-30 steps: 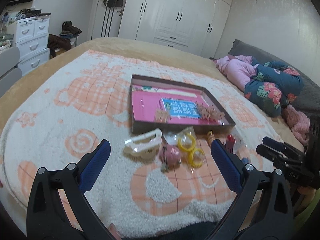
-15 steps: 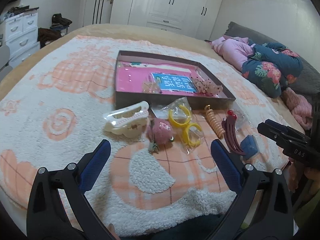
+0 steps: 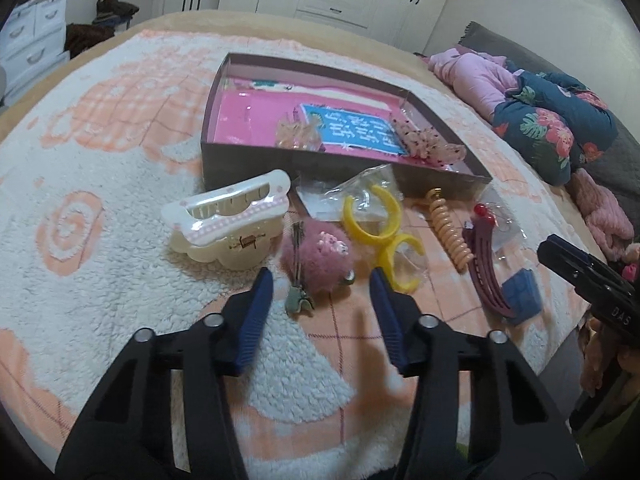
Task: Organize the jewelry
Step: 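Withdraw both tools from the box back over the bed, then grasp the pink fluffy clip with the left tool while the right tool grasps a clear bag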
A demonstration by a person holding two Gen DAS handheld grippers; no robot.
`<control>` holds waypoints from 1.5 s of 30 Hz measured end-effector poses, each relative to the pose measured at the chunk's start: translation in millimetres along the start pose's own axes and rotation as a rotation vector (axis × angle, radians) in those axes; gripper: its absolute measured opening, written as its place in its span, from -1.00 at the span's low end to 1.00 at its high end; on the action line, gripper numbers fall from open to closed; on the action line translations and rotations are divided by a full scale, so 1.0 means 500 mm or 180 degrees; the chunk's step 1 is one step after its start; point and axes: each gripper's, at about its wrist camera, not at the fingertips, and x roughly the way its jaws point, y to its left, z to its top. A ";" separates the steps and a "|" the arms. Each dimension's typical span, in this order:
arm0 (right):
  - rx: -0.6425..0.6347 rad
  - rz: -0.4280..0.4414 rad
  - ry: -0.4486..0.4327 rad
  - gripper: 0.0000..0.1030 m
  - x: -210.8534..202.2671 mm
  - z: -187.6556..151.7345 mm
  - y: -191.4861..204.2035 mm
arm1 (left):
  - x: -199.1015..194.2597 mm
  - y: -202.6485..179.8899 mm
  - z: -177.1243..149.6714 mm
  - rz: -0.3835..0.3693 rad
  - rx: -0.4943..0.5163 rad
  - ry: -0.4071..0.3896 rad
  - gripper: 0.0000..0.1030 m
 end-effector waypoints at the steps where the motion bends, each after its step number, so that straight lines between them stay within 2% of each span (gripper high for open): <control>1: 0.0014 -0.0002 0.0003 0.32 0.003 0.002 -0.003 | 0.004 0.001 0.002 -0.0001 -0.0007 0.0010 -0.27; 9: 0.0141 -0.0014 0.0070 0.31 0.042 0.021 -0.030 | 0.027 0.000 0.015 0.0047 0.0018 0.0002 -0.27; 14: 0.0246 -0.0029 0.0207 0.05 0.083 0.036 -0.047 | 0.038 -0.001 0.022 0.0056 0.0060 -0.0002 -0.27; 19: 0.0369 0.0015 0.0328 -0.14 0.124 0.045 -0.052 | 0.046 0.006 0.028 0.0033 0.0038 -0.0008 -0.48; 23: 0.0397 0.0059 0.0345 -0.29 0.142 0.050 -0.046 | 0.045 0.011 0.029 -0.0027 0.0002 -0.0015 -0.56; 27: 0.0410 0.0052 0.0325 -0.33 0.145 0.053 -0.043 | 0.041 0.011 0.027 -0.0077 -0.0005 -0.0037 -0.58; 34: 0.0487 0.0068 0.0279 -0.59 0.135 0.049 -0.061 | 0.025 0.004 0.018 -0.0155 -0.0002 -0.0062 -0.59; 45: 0.0513 0.0049 0.0177 -0.64 0.101 0.036 -0.075 | -0.010 -0.012 0.007 -0.0192 0.0057 -0.0149 -0.59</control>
